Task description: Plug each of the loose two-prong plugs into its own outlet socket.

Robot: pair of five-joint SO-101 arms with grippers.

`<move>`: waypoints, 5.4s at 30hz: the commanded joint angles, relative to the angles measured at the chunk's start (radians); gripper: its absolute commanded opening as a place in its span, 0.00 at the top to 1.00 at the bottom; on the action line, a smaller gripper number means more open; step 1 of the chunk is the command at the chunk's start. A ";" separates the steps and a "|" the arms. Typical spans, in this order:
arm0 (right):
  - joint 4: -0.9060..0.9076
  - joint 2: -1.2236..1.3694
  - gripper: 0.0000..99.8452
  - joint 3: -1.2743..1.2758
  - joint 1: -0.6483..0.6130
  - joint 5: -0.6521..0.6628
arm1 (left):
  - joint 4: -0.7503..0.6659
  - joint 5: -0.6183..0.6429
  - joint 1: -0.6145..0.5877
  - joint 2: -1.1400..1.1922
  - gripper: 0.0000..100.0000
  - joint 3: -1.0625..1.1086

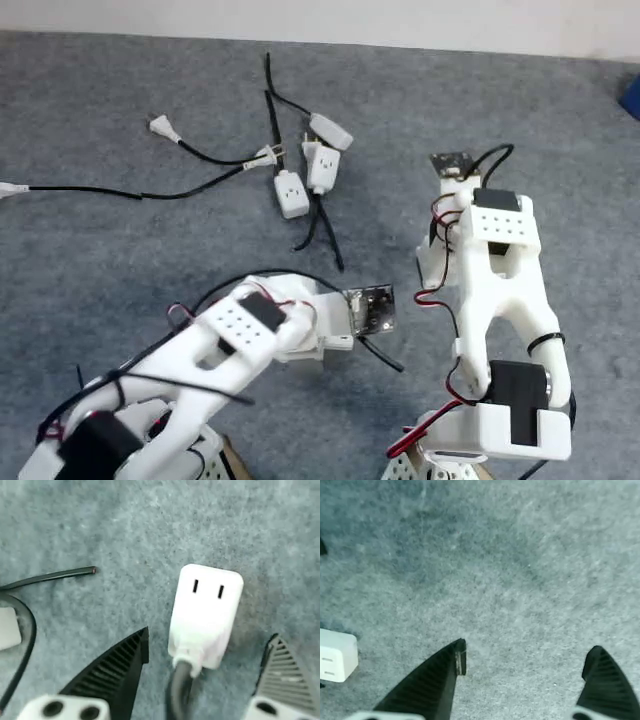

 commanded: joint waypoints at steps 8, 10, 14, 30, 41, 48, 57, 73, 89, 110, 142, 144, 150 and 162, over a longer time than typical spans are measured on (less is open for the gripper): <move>-0.012 -0.048 0.65 -0.001 -0.022 -0.003 | -0.014 0.003 -0.005 0.189 0.90 -0.163; -0.012 -0.048 0.65 -0.001 -0.022 -0.003 | -0.008 0.003 -0.019 0.191 0.95 -0.179; -0.012 -0.048 0.65 0.001 -0.022 -0.003 | 0.110 0.003 -0.084 0.189 0.97 -0.266; -0.039 -0.045 0.65 0.058 -0.024 0.018 | 0.414 0.002 -0.636 0.200 0.97 -0.731; -0.041 -0.047 0.65 0.110 -0.117 0.026 | 0.350 -0.140 -1.178 0.387 0.97 -0.974; -0.041 -0.047 0.65 0.110 -0.117 0.025 | 0.350 -0.140 -1.368 0.630 0.97 -1.234; -0.041 -0.047 0.65 0.110 -0.117 0.021 | 0.354 -0.140 -1.425 0.849 0.96 -1.382; -0.041 -0.044 0.65 0.111 -0.117 0.025 | 0.545 -0.040 -1.307 0.808 0.70 -1.386; -0.073 -0.042 0.65 0.128 -0.116 0.018 | 0.493 0.408 -0.578 0.816 0.73 -1.573; -0.170 -0.202 0.65 0.288 -0.116 0.018 | 0.683 0.704 -0.423 1.517 0.73 -2.370; -0.151 -0.205 0.65 0.294 -0.145 0.018 | 1.097 0.911 -0.427 1.699 0.73 -2.654; -0.151 -0.206 0.65 0.294 -0.145 0.018 | 1.097 0.910 -0.426 1.732 0.73 -2.651; -0.147 -0.208 0.65 0.294 -0.145 0.018 | 1.097 0.829 -0.424 1.785 0.91 -2.652; -0.147 -0.202 0.65 0.294 -0.145 0.020 | 1.119 0.497 -0.478 1.380 0.95 -2.643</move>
